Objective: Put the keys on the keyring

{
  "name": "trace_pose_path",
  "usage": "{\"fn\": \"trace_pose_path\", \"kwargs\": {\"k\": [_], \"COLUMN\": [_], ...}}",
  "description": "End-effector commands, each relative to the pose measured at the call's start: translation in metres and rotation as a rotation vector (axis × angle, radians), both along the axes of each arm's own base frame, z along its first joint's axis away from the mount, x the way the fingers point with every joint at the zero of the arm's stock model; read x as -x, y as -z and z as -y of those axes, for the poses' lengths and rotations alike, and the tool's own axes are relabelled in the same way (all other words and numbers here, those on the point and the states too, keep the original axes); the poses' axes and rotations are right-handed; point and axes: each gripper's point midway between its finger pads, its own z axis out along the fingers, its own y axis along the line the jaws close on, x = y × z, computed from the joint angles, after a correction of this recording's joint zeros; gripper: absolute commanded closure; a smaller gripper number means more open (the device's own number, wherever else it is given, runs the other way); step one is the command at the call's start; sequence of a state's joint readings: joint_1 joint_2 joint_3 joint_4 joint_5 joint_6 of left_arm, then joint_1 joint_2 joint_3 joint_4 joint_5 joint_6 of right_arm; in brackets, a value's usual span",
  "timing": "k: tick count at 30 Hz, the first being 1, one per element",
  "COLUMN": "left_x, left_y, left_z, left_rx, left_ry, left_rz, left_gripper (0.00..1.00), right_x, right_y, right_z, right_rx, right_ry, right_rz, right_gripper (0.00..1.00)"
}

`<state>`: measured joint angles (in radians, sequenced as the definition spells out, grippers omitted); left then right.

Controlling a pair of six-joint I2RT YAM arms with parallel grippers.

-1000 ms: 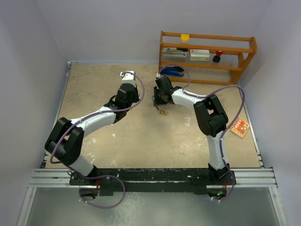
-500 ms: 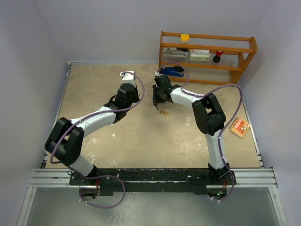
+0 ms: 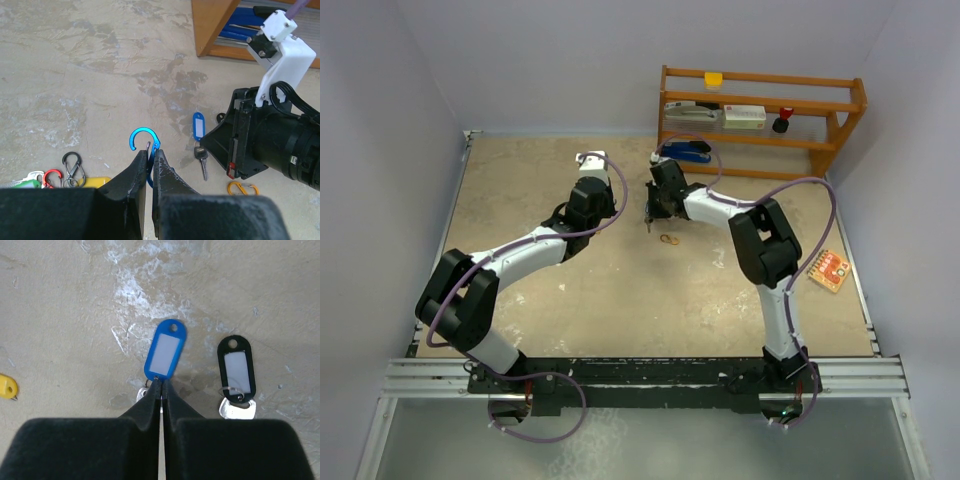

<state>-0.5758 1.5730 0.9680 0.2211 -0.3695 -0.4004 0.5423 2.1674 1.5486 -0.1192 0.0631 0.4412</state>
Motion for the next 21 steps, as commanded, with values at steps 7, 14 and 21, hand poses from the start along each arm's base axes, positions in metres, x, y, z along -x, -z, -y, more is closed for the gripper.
{"fn": "trace_pose_path", "kwargs": {"k": [7, 14, 21], "left_x": [-0.008, -0.004, 0.007], "left_y": [-0.017, -0.029, -0.042], "left_z": [0.006, 0.024, 0.052], "left_rx": [0.033, 0.106, 0.136], "left_ry": [0.019, 0.098, 0.179], "left_rz": [0.047, 0.073, 0.112], "left_gripper": [1.0, 1.0, 1.0], "right_x": [0.015, 0.03, 0.042], "right_y": [-0.065, -0.107, -0.143], "right_z": [0.023, 0.025, 0.019], "right_rx": [-0.075, -0.148, -0.242], "right_ry": [0.022, -0.028, -0.081], "right_rz": [0.258, 0.382, 0.478], "right_gripper": [1.0, 1.0, 1.0]}}
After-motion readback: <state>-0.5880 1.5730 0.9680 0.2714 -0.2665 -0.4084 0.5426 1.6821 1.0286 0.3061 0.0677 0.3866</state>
